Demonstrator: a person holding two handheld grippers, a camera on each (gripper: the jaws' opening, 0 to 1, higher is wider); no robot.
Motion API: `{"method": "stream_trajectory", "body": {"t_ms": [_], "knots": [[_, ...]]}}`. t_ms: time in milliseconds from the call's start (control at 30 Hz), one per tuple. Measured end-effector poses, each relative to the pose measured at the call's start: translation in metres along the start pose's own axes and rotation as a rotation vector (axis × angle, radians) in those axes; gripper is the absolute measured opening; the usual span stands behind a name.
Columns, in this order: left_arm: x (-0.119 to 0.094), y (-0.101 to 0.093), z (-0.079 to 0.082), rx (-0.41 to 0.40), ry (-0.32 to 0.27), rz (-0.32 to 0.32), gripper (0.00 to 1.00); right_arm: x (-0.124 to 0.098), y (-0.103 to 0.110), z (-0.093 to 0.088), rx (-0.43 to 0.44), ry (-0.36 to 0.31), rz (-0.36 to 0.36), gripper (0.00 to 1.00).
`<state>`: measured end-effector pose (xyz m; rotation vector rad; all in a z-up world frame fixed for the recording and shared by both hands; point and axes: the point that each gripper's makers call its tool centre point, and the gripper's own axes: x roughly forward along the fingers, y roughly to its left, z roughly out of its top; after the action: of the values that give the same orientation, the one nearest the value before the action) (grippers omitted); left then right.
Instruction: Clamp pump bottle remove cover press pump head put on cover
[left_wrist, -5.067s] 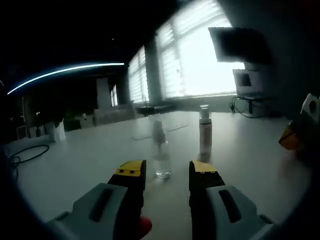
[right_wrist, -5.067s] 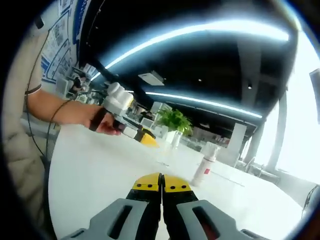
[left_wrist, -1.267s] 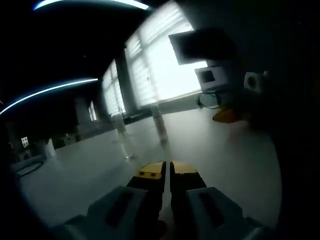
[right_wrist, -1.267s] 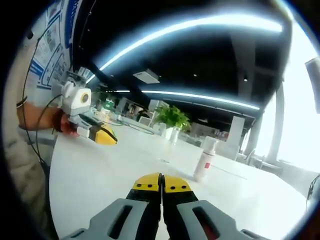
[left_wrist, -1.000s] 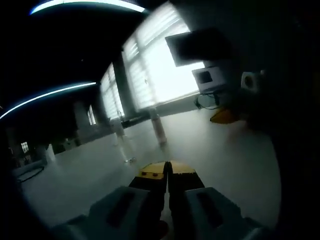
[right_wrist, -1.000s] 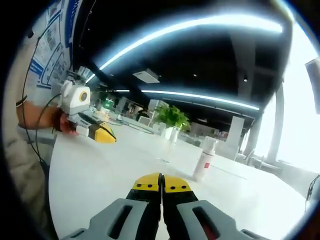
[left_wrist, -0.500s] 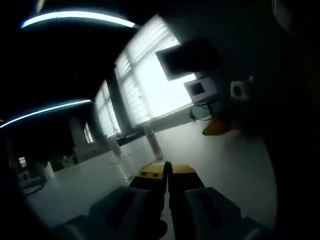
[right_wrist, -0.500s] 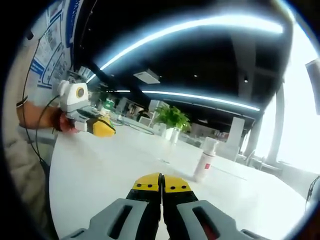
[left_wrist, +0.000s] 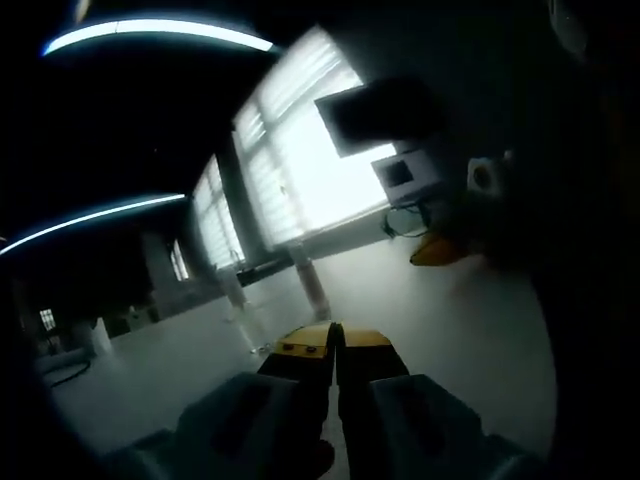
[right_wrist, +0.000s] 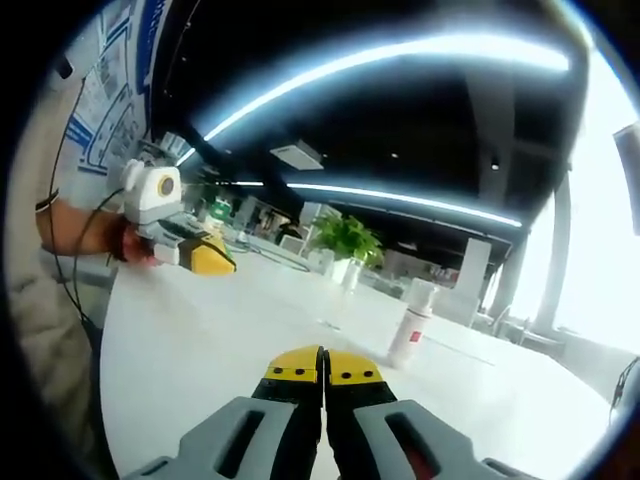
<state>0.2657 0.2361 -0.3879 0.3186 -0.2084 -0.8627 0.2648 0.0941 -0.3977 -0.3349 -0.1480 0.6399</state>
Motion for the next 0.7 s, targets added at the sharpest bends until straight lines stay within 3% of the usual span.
{"method": "stream_trajectory", "body": {"t_ms": [267,433,567,700], "knots": [[0.012,0.003,0.001,0.021,0.031,-0.01,0.0,-0.001,0.002,0.001,-0.017,-0.009,0.012,0.0],[0.032,0.002,0.003,0.05,0.075,-0.015,0.0,-0.001,0.004,0.003,-0.028,-0.009,0.015,0.0],[0.047,-0.003,0.01,0.071,0.067,-0.044,0.0,-0.001,0.008,0.006,-0.024,-0.011,0.017,0.0],[0.061,-0.001,0.011,0.019,0.081,-0.041,0.0,-0.001,0.006,0.004,-0.018,-0.009,0.014,0.0]]}}
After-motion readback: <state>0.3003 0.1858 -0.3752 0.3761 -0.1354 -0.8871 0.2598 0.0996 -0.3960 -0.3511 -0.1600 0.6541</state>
